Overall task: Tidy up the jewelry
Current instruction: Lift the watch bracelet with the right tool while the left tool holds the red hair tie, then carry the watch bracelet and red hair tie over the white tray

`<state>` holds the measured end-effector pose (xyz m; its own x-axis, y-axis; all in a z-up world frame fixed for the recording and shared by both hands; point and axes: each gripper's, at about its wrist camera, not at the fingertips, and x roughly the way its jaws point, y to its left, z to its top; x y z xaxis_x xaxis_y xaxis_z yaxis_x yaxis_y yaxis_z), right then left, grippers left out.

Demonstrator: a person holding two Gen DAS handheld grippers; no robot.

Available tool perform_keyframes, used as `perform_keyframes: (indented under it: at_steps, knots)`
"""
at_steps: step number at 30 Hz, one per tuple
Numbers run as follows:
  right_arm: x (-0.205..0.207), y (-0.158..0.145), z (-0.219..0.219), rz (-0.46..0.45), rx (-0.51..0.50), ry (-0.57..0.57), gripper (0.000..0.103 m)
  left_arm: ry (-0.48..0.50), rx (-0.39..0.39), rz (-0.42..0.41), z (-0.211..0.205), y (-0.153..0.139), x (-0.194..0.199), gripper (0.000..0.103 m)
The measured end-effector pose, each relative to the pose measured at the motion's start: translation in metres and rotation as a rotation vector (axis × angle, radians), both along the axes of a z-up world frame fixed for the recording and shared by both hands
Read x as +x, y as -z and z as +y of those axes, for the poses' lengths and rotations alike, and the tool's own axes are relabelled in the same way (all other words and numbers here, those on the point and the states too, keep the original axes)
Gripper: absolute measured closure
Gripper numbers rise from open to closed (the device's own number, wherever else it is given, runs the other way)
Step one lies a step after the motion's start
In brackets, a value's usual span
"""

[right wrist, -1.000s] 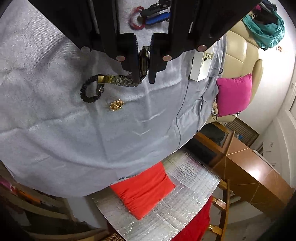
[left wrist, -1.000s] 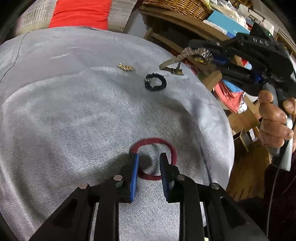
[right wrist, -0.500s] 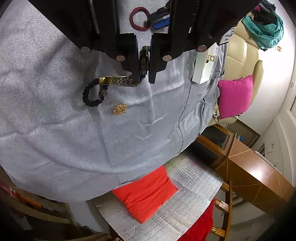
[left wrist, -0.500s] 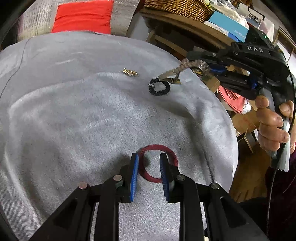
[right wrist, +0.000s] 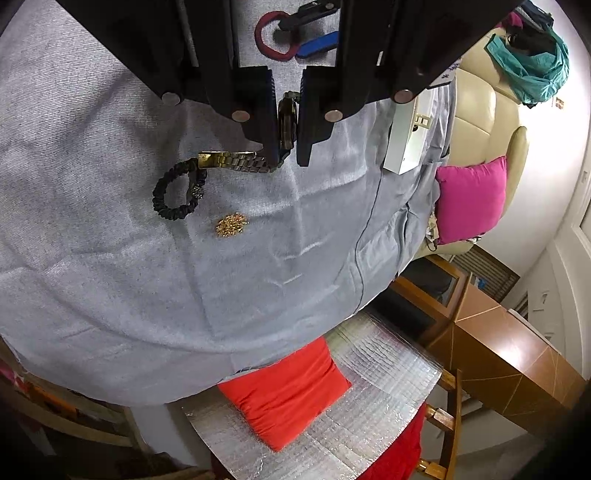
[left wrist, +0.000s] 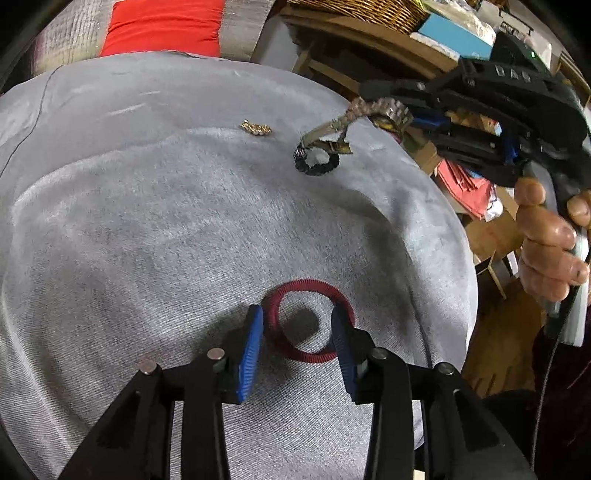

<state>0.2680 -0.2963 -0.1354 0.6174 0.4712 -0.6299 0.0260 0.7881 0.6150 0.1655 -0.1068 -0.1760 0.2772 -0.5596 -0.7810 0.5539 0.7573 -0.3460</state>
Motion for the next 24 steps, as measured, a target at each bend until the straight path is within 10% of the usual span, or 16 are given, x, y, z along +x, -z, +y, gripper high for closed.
perform_keyframes:
  at_steps: [4, 24]
  knots:
    - [0.001, 0.001, 0.005, 0.003, -0.006, -0.012, 0.093, 0.005, 0.007, 0.002, -0.005, 0.002, 0.001, 0.096]
    - [0.004, -0.009, 0.080, -0.027, -0.034, -0.162, 0.093, -0.320, -0.027, -0.208, 0.107, -0.070, -0.029, 0.099]
